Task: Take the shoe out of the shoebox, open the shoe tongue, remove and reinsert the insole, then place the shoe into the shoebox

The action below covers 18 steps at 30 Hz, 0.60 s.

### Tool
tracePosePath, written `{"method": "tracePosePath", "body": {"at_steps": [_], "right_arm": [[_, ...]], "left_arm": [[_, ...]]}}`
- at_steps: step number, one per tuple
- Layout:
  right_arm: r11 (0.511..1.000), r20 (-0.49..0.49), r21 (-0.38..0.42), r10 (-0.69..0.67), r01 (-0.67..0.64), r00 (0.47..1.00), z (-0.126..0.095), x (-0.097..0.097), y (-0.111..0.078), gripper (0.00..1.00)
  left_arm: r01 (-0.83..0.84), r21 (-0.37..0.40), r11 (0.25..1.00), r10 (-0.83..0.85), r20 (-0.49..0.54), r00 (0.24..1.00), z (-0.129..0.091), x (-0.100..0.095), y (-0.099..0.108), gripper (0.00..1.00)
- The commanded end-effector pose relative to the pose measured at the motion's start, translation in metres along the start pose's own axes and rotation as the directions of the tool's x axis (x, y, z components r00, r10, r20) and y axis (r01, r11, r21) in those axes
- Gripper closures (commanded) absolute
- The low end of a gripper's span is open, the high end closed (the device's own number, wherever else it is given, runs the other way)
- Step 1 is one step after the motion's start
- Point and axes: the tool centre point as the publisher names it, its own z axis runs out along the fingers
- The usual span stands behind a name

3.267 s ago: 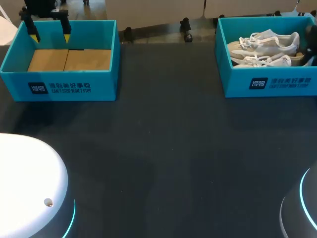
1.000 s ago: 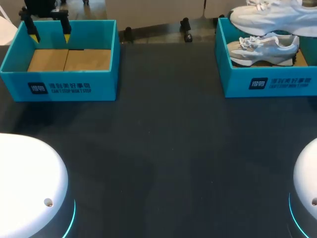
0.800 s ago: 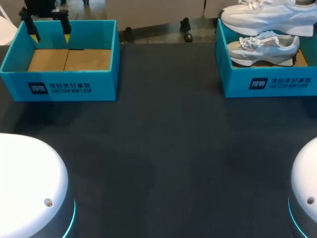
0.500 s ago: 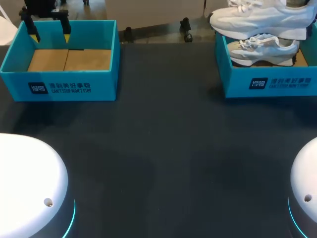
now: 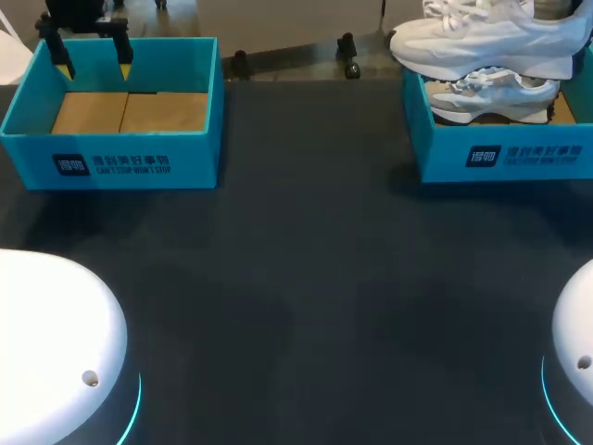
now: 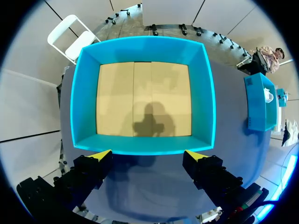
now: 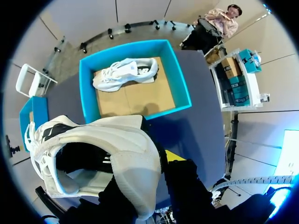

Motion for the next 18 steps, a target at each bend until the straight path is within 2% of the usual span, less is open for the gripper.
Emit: {"method": "tracePosePath", "body": {"at_steps": [1, 6, 11, 13, 18], "right_arm": [[1.000, 0.014, -0.005, -0.026, 0.026, 1.000, -0.007, 0.023, -0.016, 1.00], [1.000, -0.001, 0.008, -0.007, 0.007, 1.000, -0.014, 0.044, -0.051, 1.00], [0.999, -0.008, -0.015, 0.030, -0.030, 1.000, -0.020, 0.066, -0.095, 1.00], [0.999, -0.028, -0.030, 0.039, -0.040, 0.999, -0.019, 0.073, -0.111, 1.00], [0.996, -0.007, -0.066, 0.052, -0.053, 0.999, -0.015, 0.096, -0.149, 1.00]], "left_arm": [[0.000, 0.000, 1.000, 0.000, 0.001, 1.000, 0.000, 0.000, 0.000, 0.00], [0.000, 0.000, 1.000, 0.000, 0.001, 1.000, 0.000, 0.000, 0.000, 0.00], [0.000, 0.000, 1.000, 0.000, 0.001, 1.000, 0.000, 0.000, 0.000, 0.00], [0.000, 0.000, 1.000, 0.000, 0.001, 1.000, 0.000, 0.000, 0.000, 0.00], [0.000, 0.000, 1.000, 0.000, 0.001, 1.000, 0.000, 0.000, 0.000, 0.00]]}}
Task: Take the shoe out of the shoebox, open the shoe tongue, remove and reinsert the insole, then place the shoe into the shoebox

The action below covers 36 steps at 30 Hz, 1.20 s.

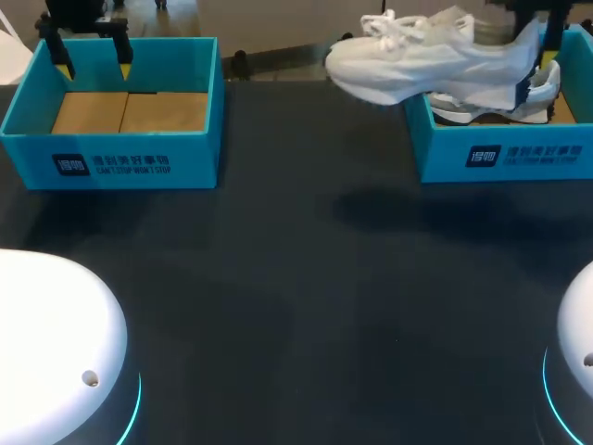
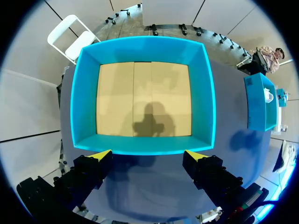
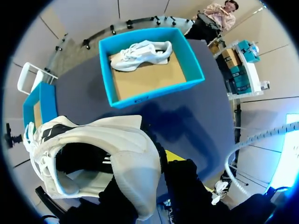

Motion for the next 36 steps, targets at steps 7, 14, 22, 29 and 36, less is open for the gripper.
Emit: {"method": "tracePosePath", "body": {"at_steps": [7, 14, 22, 29, 36], "right_arm": [[0.996, 0.023, -0.084, 0.023, -0.021, 0.999, 0.031, 0.037, -0.077, 1.00], [0.997, 0.005, -0.066, 0.027, -0.026, 1.000, 0.061, 0.063, -0.108, 1.00], [0.997, 0.005, -0.066, 0.027, -0.026, 1.000, 0.061, 0.063, -0.108, 1.00], [0.997, 0.005, -0.066, 0.027, -0.026, 1.000, 0.061, 0.063, -0.108, 1.00], [0.997, 0.005, -0.066, 0.027, -0.026, 1.000, 0.061, 0.063, -0.108, 1.00]], "left_arm": [[0.000, 0.000, 1.000, 0.000, 0.001, 1.000, 0.000, 0.000, 0.000, 0.00], [0.000, 0.000, 1.000, 0.000, 0.001, 1.000, 0.000, 0.000, 0.000, 0.00], [0.000, 0.000, 1.000, 0.000, 0.001, 1.000, 0.000, 0.000, 0.000, 0.00], [0.000, 0.000, 1.000, 0.000, 0.001, 1.000, 0.000, 0.000, 0.000, 0.00], [0.000, 0.000, 1.000, 0.000, 0.001, 1.000, 0.000, 0.000, 0.000, 0.00]]}}
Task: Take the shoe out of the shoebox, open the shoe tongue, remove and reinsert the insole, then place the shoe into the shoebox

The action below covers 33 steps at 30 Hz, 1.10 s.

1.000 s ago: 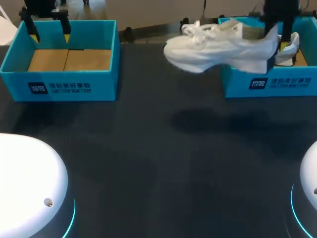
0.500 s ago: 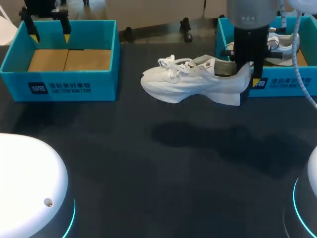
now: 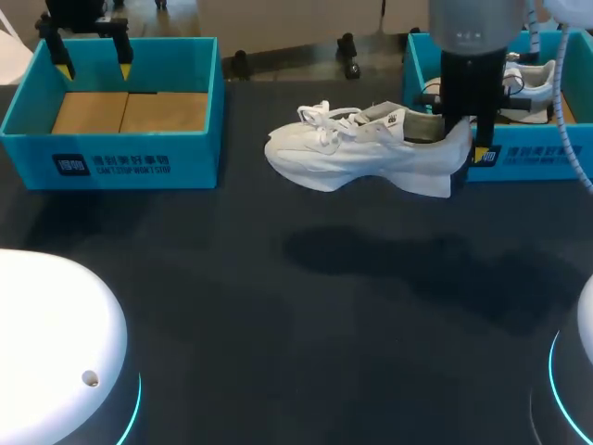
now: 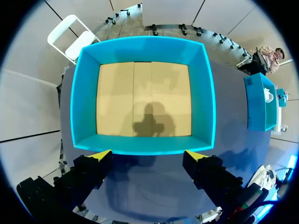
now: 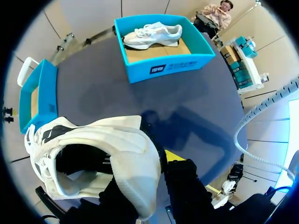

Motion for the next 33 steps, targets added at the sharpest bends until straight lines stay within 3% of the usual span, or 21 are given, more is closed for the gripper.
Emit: {"method": "tracePosePath", "body": {"at_steps": [1, 8, 12, 17, 24, 28, 33], "right_arm": [[1.000, -0.003, 0.001, 0.000, 0.000, 1.000, -0.001, 0.000, 0.001, 1.00], [0.997, 0.059, -0.030, -0.070, 0.072, 0.996, 0.008, 0.037, -0.052, 1.00], [0.993, 0.019, -0.047, -0.105, 0.106, 0.994, 0.020, 0.053, -0.079, 1.00], [0.994, 0.039, -0.060, -0.086, 0.089, 0.995, 0.036, 0.067, -0.103, 1.00], [0.996, 0.010, -0.035, -0.083, 0.083, 0.996, 0.079, 0.079, -0.123, 1.00], [0.994, -0.034, -0.056, -0.093, 0.091, 0.995, 0.093, 0.081, -0.131, 1.00], [0.996, -0.013, -0.041, -0.075, 0.074, 0.997, 0.111, 0.082, -0.139, 1.00]], "left_arm": [[0.000, 0.000, 1.000, 0.000, 0.001, 1.000, 0.000, 0.000, 0.000, 0.00], [0.000, 0.000, 1.000, 0.000, 0.001, 1.000, 0.000, 0.000, 0.000, 0.00], [0.000, 0.000, 1.000, 0.000, 0.001, 1.000, 0.000, 0.000, 0.000, 0.00], [0.000, 0.000, 1.000, 0.000, 0.001, 1.000, 0.000, 0.000, 0.000, 0.00], [0.000, 0.000, 1.000, 0.000, 0.001, 1.000, 0.000, 0.000, 0.000, 0.00], [0.000, 0.000, 1.000, 0.000, 0.001, 1.000, 0.000, 0.000, 0.000, 0.00], [0.000, 0.000, 1.000, 0.000, 0.001, 1.000, 0.000, 0.000, 0.000, 0.00]]}}
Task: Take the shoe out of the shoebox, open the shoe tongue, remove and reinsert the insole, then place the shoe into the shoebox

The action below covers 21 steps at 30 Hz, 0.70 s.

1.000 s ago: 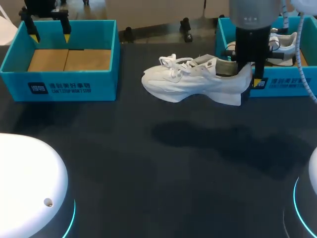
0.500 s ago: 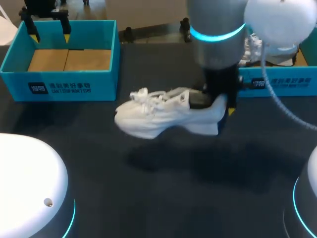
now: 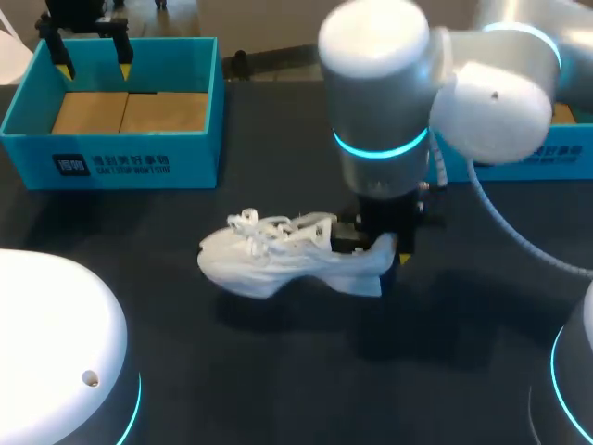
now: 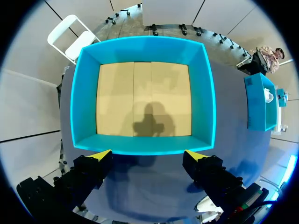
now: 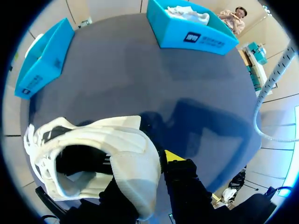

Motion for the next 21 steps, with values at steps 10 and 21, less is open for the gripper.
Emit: {"method": "tracePosePath", "body": {"at_steps": [10, 21], "right_arm": [[0.999, 0.022, 0.025, 0.029, -0.029, 0.999, 0.061, 0.010, -0.026, 1.00], [1.000, 0.023, 0.020, 0.006, -0.007, 1.000, 0.090, 0.014, -0.030, 1.00]], "left_arm": [[0.000, 0.000, 1.000, 0.000, 0.001, 1.000, 0.000, 0.000, 0.000, 0.00], [0.000, 0.000, 1.000, 0.000, 0.001, 1.000, 0.000, 0.000, 0.000, 0.00]]}}
